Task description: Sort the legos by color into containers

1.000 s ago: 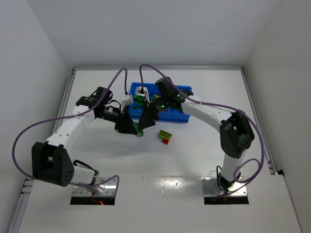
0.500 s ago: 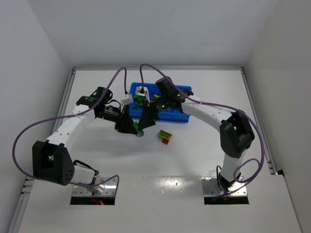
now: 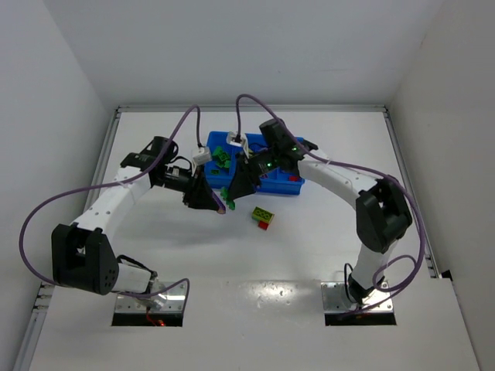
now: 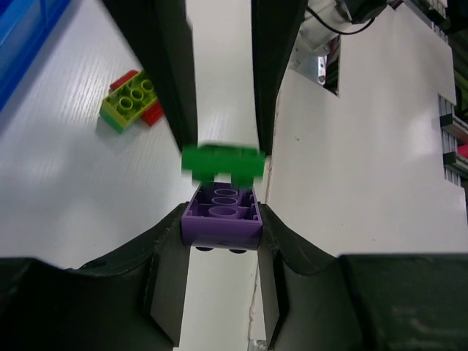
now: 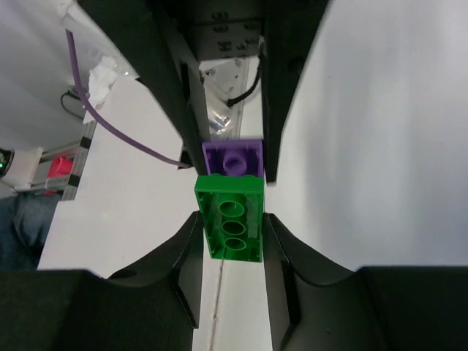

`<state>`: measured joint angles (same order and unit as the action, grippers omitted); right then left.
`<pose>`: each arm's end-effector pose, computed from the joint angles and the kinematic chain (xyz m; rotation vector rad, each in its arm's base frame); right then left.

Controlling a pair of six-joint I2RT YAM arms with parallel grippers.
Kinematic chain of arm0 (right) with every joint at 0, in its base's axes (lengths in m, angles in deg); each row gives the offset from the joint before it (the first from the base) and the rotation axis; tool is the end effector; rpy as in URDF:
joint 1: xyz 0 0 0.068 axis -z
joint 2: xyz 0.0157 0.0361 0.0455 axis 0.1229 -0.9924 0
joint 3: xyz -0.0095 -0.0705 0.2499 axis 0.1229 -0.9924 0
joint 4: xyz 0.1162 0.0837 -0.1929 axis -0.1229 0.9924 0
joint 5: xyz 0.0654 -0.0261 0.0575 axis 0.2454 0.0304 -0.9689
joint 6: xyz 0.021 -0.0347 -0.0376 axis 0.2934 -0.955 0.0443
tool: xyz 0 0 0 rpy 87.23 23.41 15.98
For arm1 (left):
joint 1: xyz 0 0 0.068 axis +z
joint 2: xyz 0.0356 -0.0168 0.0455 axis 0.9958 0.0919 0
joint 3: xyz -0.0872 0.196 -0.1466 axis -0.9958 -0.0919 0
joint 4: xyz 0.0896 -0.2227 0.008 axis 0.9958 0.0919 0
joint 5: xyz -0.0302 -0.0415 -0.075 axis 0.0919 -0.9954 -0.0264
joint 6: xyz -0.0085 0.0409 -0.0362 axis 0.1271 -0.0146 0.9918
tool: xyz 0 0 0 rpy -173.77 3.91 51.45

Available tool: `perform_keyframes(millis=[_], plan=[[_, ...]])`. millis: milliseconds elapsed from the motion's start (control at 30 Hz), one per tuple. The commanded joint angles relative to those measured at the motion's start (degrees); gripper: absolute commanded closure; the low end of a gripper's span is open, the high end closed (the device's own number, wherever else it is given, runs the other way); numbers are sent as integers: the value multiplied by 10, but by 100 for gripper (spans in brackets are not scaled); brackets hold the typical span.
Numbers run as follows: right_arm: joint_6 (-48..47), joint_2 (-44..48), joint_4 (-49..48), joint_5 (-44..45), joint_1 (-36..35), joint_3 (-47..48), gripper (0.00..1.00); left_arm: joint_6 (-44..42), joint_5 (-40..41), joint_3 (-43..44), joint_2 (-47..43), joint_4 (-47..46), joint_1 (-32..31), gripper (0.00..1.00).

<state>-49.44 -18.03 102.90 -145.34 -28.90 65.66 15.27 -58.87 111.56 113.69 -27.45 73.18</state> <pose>0.2833 0.2478 0.2608 -1.2329 1.9079 1.6574 0.2219 -0.0804 0.2763 1.0580 1.9891 -1.3640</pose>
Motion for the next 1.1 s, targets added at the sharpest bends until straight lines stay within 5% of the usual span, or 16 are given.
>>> perform_keyframes(millis=[0,400,633,1067], plan=[[-7,50,3,-27,45,-18,93,-13,12,12,-5,10,16,98],[-120,93,119,25,123,-38,94,-1,43,7,-15,-6,21,98],[-54,128,9,168,128,-88,94,200,174,-52,-139,-223,54,98],[102,-107,-76,291,53,168,93,235,271,-59,-238,-207,111,98]])
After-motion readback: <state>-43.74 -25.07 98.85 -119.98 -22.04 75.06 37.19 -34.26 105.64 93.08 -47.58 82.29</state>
